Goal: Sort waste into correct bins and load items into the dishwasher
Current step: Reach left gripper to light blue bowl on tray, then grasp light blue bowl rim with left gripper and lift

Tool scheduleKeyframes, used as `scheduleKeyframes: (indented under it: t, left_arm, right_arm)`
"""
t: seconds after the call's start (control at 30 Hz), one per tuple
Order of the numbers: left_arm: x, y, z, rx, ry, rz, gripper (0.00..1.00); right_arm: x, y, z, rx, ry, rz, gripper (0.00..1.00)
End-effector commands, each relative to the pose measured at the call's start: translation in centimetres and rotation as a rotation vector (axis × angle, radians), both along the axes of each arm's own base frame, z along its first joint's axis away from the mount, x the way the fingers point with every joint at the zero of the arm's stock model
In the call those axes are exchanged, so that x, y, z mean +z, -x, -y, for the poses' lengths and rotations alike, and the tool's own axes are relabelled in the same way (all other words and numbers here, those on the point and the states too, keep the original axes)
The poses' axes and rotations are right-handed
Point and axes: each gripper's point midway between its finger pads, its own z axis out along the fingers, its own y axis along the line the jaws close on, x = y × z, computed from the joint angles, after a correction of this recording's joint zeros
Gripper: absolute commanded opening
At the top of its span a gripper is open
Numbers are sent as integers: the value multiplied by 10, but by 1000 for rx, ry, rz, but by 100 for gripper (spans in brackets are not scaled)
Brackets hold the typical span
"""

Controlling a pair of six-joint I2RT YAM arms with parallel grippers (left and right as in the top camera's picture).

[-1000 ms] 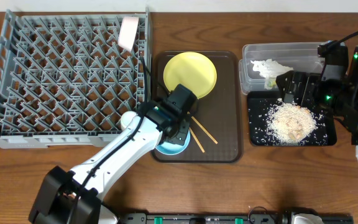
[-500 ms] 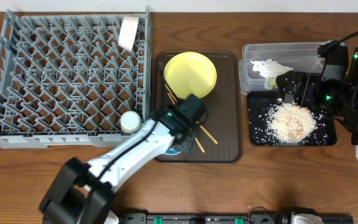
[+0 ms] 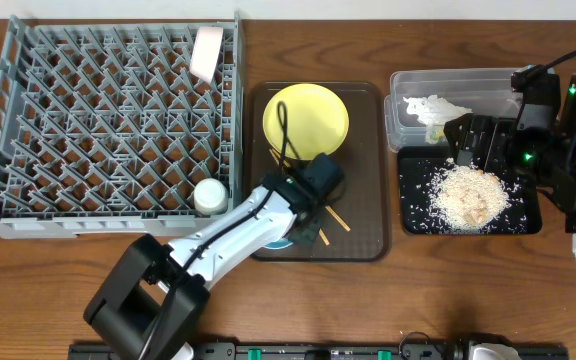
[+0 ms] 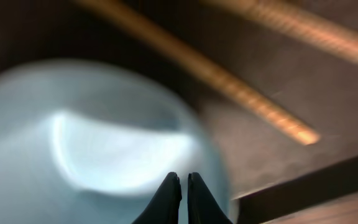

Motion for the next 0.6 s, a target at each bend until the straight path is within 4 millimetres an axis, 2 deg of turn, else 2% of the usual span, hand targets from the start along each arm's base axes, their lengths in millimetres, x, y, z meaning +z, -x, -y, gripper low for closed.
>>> scheduleKeyframes:
  t: [0.0,0.13,0.4,0.57]
  left_arm:
    - [13,-4,19,-89,22,46,8]
    - [12,6,26,-152,9,43,8]
    - [14,2,27,-166,19,52,8]
    - [14,13,38,-310,23,47,8]
  right_arm:
    - [-1,-2,2,-11,-3,-4,99]
    - [-1,-1,2,-11,-3,-4,99]
    - [-1,-2,2,-11,-3,-3,99]
    - [-1,-2,2,-11,-3,-3,99]
